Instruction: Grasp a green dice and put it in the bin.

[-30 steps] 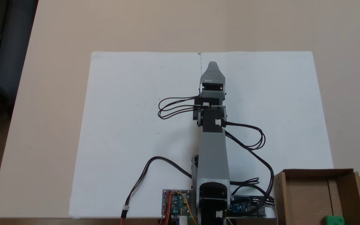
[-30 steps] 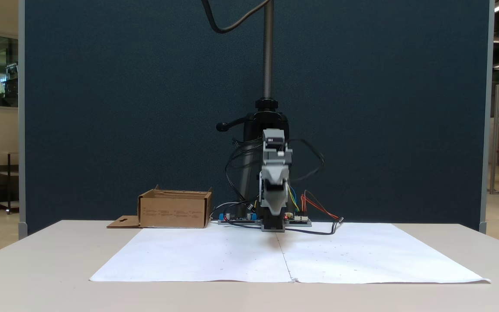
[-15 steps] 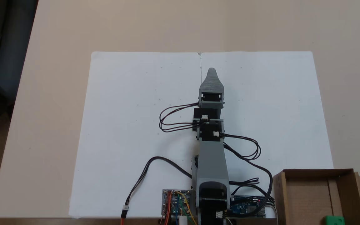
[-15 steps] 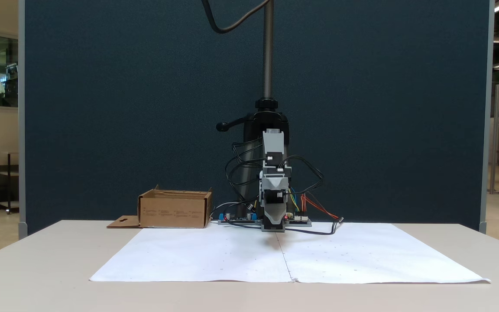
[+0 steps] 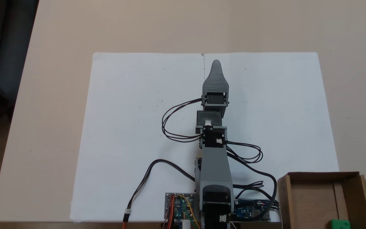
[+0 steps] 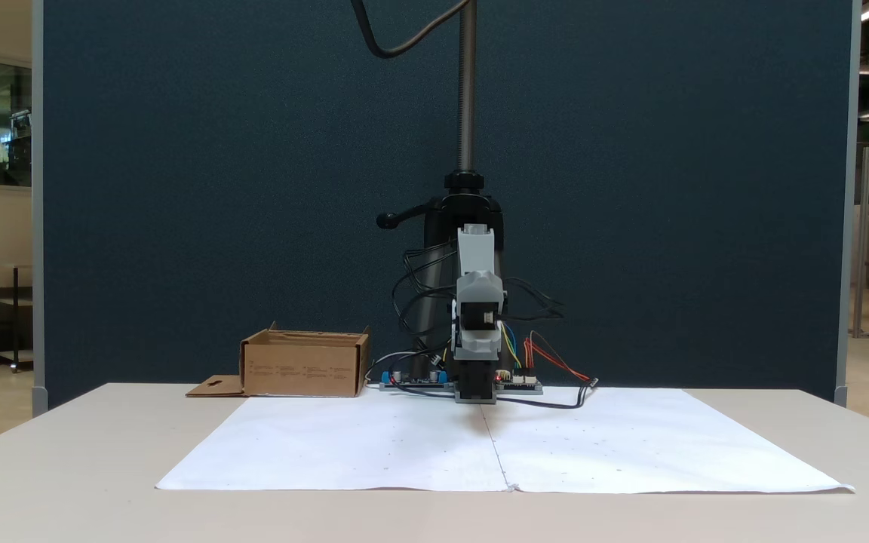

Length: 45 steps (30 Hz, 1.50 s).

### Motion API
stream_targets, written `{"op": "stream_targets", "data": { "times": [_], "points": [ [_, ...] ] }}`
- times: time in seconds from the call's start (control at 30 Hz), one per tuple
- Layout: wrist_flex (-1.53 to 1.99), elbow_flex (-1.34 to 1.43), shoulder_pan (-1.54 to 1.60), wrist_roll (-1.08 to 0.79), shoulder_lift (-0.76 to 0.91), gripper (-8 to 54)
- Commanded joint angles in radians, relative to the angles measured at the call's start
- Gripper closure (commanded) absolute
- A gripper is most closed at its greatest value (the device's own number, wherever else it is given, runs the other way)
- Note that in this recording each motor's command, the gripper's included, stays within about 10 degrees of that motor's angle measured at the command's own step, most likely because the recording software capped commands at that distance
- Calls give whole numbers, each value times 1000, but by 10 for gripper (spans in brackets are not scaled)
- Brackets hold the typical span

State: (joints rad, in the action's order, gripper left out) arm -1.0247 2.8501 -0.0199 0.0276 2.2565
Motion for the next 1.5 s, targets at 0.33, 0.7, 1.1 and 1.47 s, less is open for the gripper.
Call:
{"op": "stream_targets", "data": {
  "times": [0.33,0.7,1.1,1.47],
  "points": [
    [-475,278,-14,41,117,22],
    [-752,282,-12,43,112,11],
    [-744,282,-12,43,110,10],
    [-669,282,-18,41,109,10]
  ]
}}
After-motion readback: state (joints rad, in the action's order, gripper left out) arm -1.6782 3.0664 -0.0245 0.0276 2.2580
